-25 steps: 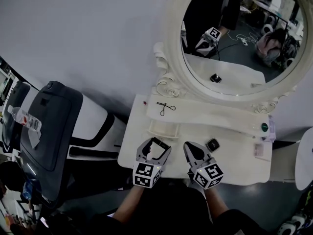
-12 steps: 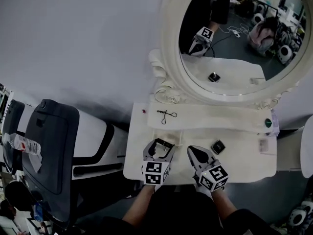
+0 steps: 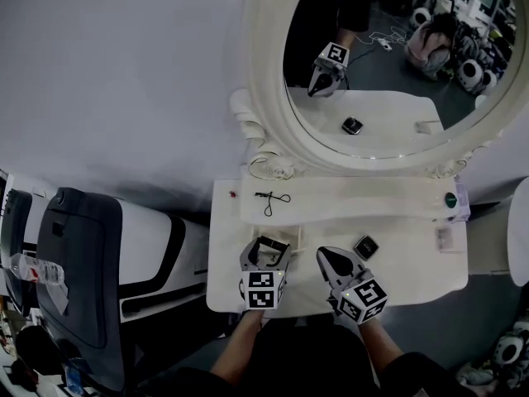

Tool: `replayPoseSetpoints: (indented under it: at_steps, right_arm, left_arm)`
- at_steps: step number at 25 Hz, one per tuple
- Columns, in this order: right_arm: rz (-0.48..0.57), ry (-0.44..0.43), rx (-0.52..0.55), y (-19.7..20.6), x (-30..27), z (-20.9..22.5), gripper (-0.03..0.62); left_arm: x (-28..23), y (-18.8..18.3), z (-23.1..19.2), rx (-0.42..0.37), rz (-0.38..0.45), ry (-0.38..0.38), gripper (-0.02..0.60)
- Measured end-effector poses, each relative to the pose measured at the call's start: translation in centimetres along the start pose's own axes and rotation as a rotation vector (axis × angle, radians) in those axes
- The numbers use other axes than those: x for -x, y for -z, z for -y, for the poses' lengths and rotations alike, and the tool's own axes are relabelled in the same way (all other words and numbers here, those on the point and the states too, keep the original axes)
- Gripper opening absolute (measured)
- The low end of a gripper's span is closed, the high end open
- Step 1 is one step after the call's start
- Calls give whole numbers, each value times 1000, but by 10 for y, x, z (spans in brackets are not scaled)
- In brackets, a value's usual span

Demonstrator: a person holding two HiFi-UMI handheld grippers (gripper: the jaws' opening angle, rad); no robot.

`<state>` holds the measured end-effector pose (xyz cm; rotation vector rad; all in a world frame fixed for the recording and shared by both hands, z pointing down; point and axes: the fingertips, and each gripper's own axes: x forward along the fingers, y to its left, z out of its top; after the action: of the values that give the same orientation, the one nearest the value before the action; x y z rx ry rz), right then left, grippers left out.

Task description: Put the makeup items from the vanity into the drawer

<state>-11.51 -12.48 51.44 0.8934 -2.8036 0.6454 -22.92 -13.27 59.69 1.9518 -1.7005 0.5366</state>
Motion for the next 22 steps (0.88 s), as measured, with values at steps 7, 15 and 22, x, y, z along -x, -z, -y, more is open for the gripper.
replayPoseSetpoints:
  at_steps: [7,15,22]
  right_arm:
    - [-1,13,-4,1,1,4,23]
    - [11,16,1,-1,4,4,23]
    - [38,29,6,-9,14,4,23]
  left_arm:
    - [-3,2,1,-14,-3,8,350]
    - [6,-9,8,-6,41,32,348]
    - [22,-28,25,-35,95,69,317]
